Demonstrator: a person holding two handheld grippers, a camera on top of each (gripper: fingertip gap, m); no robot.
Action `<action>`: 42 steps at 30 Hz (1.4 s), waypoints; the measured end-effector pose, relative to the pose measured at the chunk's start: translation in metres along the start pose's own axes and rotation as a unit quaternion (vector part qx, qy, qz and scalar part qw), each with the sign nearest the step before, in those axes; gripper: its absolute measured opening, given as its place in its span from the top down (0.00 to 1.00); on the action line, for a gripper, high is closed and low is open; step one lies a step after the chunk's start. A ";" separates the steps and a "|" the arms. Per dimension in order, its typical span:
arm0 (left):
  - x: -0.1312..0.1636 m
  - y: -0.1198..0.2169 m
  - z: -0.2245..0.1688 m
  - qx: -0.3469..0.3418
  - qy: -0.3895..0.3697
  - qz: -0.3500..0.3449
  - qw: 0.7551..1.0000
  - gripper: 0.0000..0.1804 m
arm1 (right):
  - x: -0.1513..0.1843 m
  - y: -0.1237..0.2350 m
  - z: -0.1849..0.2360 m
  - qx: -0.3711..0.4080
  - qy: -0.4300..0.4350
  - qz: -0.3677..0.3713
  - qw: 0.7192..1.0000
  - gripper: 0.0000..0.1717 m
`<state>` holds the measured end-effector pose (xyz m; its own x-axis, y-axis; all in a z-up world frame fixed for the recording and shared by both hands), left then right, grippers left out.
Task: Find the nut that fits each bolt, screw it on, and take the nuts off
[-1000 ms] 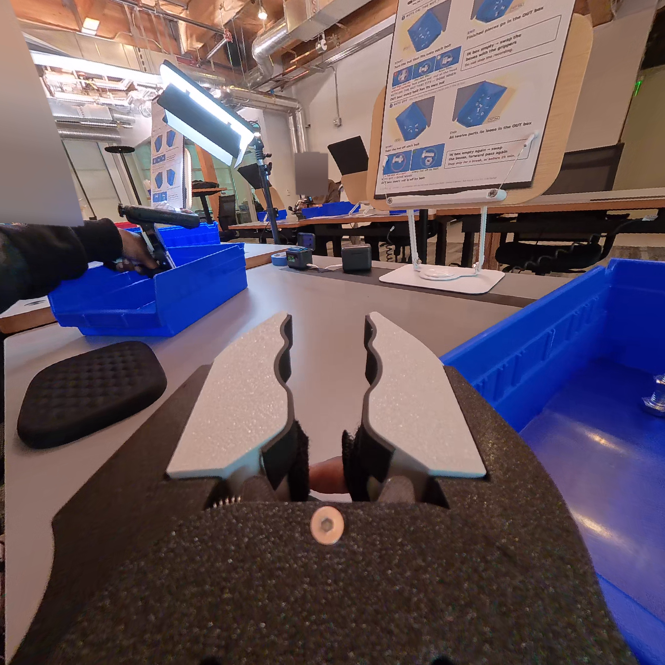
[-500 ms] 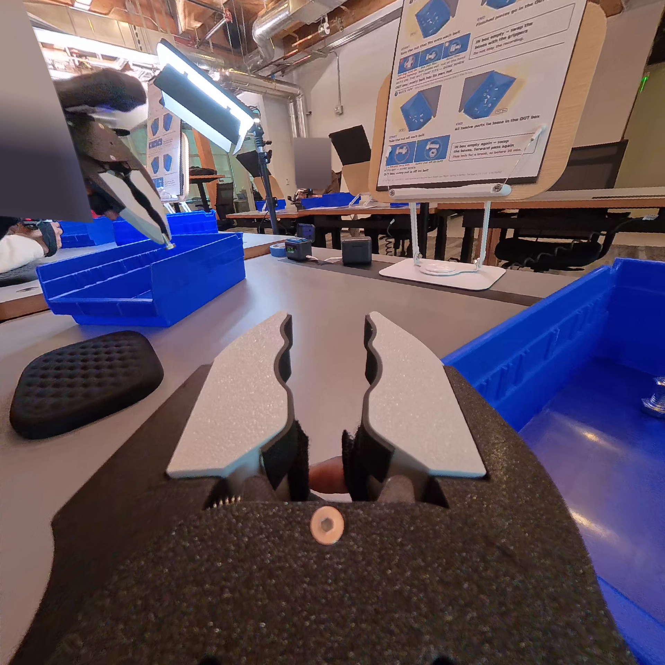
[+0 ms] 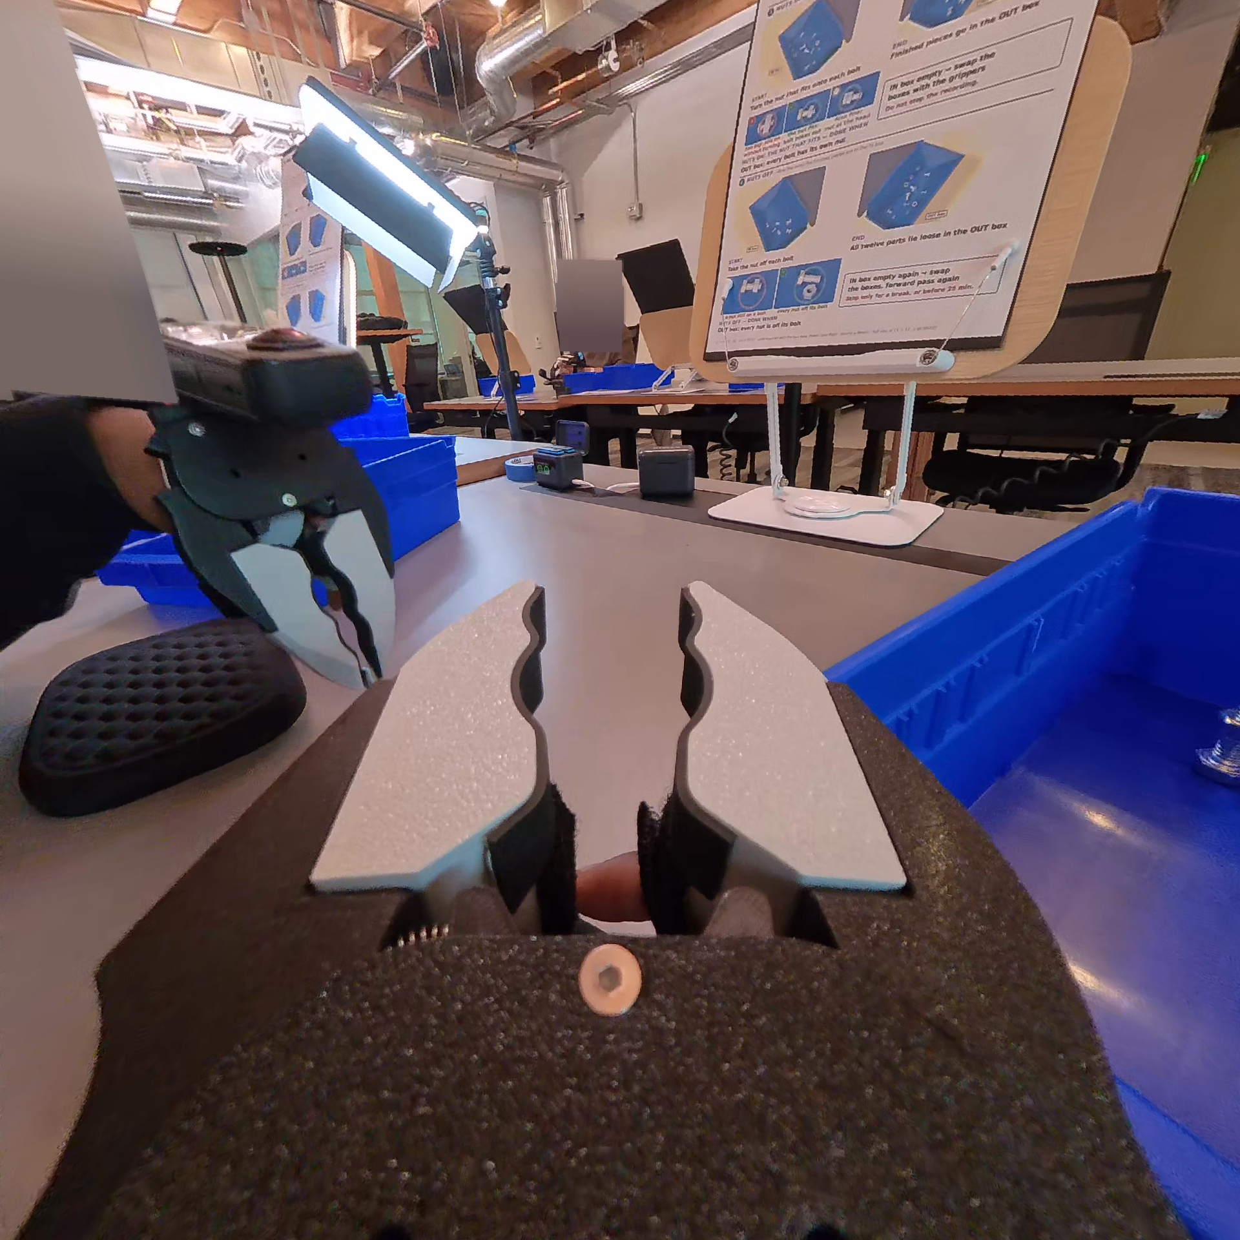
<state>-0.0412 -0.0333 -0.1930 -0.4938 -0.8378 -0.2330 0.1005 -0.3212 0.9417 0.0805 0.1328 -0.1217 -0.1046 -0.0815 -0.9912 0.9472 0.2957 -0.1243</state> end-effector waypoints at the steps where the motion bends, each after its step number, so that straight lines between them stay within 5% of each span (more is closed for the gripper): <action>1: -0.001 -0.003 -0.002 0.003 -0.003 0.003 1.000 0.96 | 0.000 0.000 0.000 0.000 0.001 0.000 1.000 0.78; 12: 0.005 -0.009 -0.007 0.022 0.003 0.008 1.000 0.90 | 0.000 0.000 0.000 0.000 0.001 -0.002 1.000 0.78; 16: 0.013 0.027 0.004 0.018 0.036 -0.044 0.998 0.88 | -0.001 0.000 0.000 0.000 -0.001 -0.003 1.000 0.78; 24: 0.114 0.123 0.074 -0.074 0.196 -0.089 0.974 0.85 | -0.001 0.000 0.000 0.001 -0.002 -0.002 1.000 0.78; 33: 0.250 0.068 0.100 -0.089 0.361 0.084 0.925 0.84 | 0.000 -0.001 0.000 0.002 0.002 0.006 1.000 0.78; 42: 0.279 0.040 0.076 -0.030 0.364 0.158 0.917 0.84 | 0.001 -0.002 -0.001 0.005 0.000 0.012 1.000 0.78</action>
<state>-0.2402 -0.2466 -0.2015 0.2734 -0.9593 -0.0711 0.1971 -0.0165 0.9803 0.0779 0.1328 -0.1227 -0.0812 -0.0733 -0.9940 0.9524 0.2884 -0.0991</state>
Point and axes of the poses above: each gripper's, where its closed fingertips meet, y back along the fingers, x out of its underside, z = x × y across the jaws, the point moved 3 cm from there along y, back along the fingers, and after that the axes turned 12 degrees about -x, right-handed, at the moved point
